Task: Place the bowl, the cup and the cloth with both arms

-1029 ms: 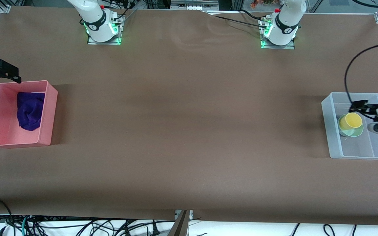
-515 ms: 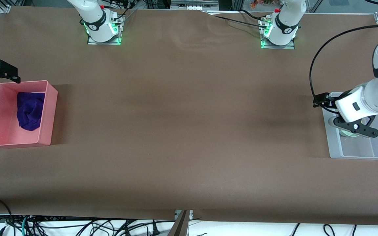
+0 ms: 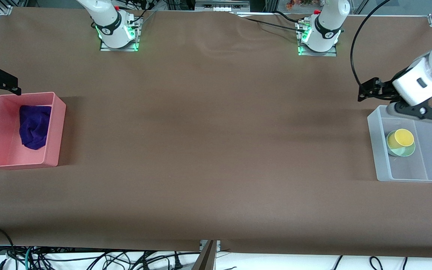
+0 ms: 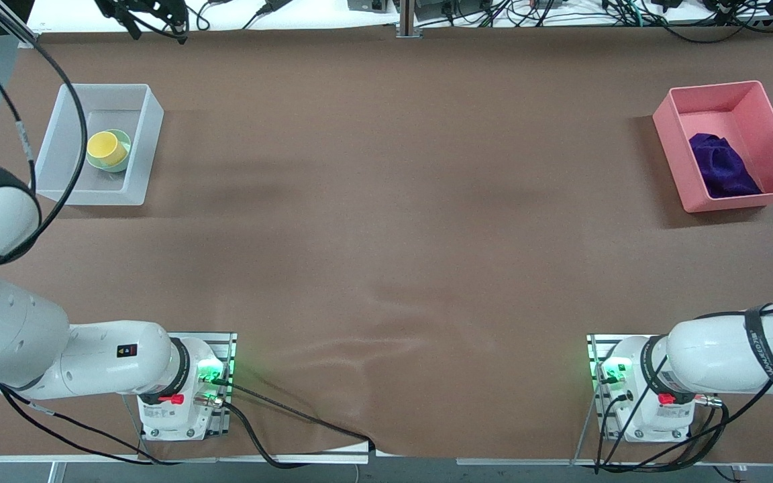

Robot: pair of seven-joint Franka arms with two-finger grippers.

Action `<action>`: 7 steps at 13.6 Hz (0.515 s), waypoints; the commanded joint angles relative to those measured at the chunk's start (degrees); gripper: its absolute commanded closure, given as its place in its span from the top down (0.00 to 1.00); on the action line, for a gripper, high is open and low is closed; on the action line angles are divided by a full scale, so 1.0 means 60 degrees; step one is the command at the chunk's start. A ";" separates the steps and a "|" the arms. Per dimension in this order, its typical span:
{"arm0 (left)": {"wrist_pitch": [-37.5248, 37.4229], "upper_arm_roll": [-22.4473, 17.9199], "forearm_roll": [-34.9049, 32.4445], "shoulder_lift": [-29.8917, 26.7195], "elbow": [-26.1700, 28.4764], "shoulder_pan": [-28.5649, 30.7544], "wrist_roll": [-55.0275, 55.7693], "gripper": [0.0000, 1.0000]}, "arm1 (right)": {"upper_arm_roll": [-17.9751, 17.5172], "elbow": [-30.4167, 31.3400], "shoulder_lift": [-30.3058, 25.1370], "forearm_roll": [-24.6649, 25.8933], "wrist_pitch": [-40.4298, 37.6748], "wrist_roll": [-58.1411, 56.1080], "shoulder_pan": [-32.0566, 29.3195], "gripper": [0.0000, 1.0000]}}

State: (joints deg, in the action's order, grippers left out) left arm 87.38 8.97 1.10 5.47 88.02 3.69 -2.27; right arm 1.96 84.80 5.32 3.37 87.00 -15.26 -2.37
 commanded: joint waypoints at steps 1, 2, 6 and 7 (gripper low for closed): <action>0.1487 -0.0718 0.0184 -0.1084 0.1878 -0.0906 0.1352 1.00 | -0.0033 0.0076 -0.0095 -0.0108 0.0047 0.0039 -0.0059 0.99; 0.1782 -0.0734 0.0169 -0.1247 0.2158 -0.0995 0.1576 1.00 | -0.0033 0.0076 -0.0095 -0.0094 0.0047 0.0068 -0.0059 0.99; 0.1800 -0.0749 0.0096 -0.1249 0.2146 -0.1084 0.1579 1.00 | -0.0033 0.0076 -0.0095 -0.0137 -0.0041 0.0083 -0.0059 0.99; 0.1814 -0.0749 -0.0180 -0.1249 0.2146 -0.1084 0.1564 1.00 | -0.0019 0.0076 -0.0109 -0.0152 -0.0041 0.0097 -0.0059 0.99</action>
State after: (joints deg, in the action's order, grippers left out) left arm 97.00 5.58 1.02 -0.29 99.16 -2.02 6.66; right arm 1.96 84.80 5.31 3.36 86.96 -15.26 -2.36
